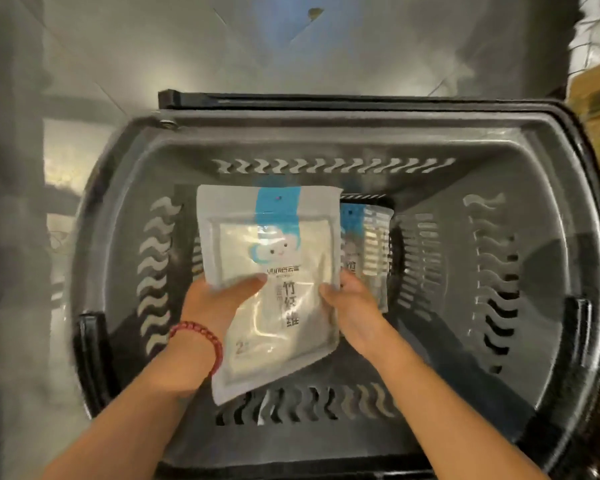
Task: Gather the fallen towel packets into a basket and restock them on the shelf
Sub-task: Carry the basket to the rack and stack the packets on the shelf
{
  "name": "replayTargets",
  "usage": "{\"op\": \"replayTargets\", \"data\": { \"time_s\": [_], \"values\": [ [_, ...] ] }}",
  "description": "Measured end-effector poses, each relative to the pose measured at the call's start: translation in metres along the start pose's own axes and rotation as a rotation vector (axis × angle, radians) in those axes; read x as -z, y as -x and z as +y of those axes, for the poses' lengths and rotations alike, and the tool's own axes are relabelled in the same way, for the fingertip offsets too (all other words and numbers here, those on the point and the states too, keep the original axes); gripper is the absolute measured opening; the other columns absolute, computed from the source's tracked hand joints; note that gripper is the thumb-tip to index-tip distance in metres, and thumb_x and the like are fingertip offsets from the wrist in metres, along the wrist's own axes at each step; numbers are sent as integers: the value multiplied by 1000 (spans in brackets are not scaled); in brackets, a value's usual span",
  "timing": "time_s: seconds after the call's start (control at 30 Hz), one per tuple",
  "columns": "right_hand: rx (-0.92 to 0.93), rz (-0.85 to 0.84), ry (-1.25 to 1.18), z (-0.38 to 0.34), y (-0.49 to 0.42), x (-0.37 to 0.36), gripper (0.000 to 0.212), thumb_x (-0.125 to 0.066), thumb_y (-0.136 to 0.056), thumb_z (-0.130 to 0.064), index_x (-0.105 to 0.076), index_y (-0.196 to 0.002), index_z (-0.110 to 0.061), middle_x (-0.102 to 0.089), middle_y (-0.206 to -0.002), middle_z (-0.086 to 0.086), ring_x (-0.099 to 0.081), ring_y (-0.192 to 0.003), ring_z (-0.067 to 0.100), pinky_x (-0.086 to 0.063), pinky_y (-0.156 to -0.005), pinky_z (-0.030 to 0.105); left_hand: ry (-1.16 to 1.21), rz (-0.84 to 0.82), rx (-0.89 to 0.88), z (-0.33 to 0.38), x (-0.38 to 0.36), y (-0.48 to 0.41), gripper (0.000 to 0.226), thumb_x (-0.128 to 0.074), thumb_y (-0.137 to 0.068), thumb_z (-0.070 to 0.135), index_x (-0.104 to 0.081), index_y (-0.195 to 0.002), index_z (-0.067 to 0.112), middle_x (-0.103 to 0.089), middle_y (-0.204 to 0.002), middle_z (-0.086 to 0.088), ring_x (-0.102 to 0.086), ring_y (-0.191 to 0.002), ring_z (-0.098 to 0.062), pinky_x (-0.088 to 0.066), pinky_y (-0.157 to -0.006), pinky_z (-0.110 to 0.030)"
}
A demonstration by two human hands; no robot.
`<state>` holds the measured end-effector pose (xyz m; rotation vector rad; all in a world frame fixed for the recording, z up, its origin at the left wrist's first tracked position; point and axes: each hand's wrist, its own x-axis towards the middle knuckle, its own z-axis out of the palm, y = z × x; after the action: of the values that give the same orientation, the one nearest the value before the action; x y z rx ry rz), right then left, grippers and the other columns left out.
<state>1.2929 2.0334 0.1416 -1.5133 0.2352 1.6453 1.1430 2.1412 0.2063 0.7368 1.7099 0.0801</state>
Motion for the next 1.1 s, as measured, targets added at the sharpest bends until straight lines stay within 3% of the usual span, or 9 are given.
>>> {"op": "replayTargets", "data": {
  "time_s": [0.13,0.23,0.3,0.4,0.6,0.7,0.8,0.93,1.1],
  "values": [
    [-69,49,315,8,-35,19,35,-56,-92,-8,-52,-127,-7,-58,-127,10,-55,-114,23,-44,-91,30,-130,-56,-25,-14,-9,-21,14,-67,-83,11,-68,-96,18,-66,-93,0,-60,-74,-7,-46,-69,-23],
    [-67,433,503,10,-70,57,61,-60,-91,-21,-32,-145,-16,-39,-146,5,-43,-127,24,-37,-92,26,-302,54,-124,-24,-21,-38,23,-65,-86,12,-67,-108,4,-60,-85,2,-51,-65,1,-36,-55,-13],
    [-125,608,560,10,-88,83,77,-63,-88,-27,-18,-150,-16,-26,-153,10,-32,-137,29,-31,-105,31,-331,106,-127,-31,-23,-50,26,-63,-88,12,-65,-112,4,-60,-90,0,-52,-69,-6,-40,-66,-18],
    [-244,624,597,20,-105,106,100,-71,-81,-30,-2,-151,-13,-14,-157,13,-19,-143,30,-21,-115,37,-360,168,-112,-44,-22,-63,28,-60,-90,11,-64,-117,5,-65,-104,-7,-53,-87,-15,-38,-78,-26],
    [-273,564,615,46,-110,101,115,-76,-77,-29,12,-149,-17,-1,-159,9,-7,-145,30,-15,-116,39,-310,113,-56,-55,-15,-76,30,-61,-89,14,-62,-119,7,-66,-109,-7,-55,-87,-17,-41,-81,-30],
    [-338,533,632,54,-110,92,113,-73,-79,-36,12,-149,-12,3,-158,14,0,-145,33,-7,-118,43,-294,93,-50,-57,-16,-76,30,-61,-89,14,-62,-118,8,-66,-109,-5,-56,-87,-18,-42,-80,-30],
    [-381,527,671,56,-116,85,103,-71,-82,-35,2,-150,-7,-4,-157,18,-8,-144,36,-13,-116,44,-279,92,-57,-57,-16,-77,28,-62,-89,14,-63,-116,8,-64,-99,0,-56,-79,-13,-42,-69,-24],
    [-270,630,802,61,-127,80,114,-72,-81,-26,20,-147,-14,10,-158,13,5,-145,31,-6,-116,46,-276,68,-69,-58,-14,-83,26,-62,-89,15,-64,-115,11,-63,-94,4,-57,-80,-11,-42,-69,-23],
    [-260,786,880,65,-129,86,97,-75,-77,-19,-12,-150,-11,-15,-155,14,-18,-141,34,-26,-111,43,-272,50,-77,-61,-11,-85,25,-62,-89,15,-64,-114,12,-63,-88,8,-58,-77,-8,-43,-71,-23]
  ]
}}
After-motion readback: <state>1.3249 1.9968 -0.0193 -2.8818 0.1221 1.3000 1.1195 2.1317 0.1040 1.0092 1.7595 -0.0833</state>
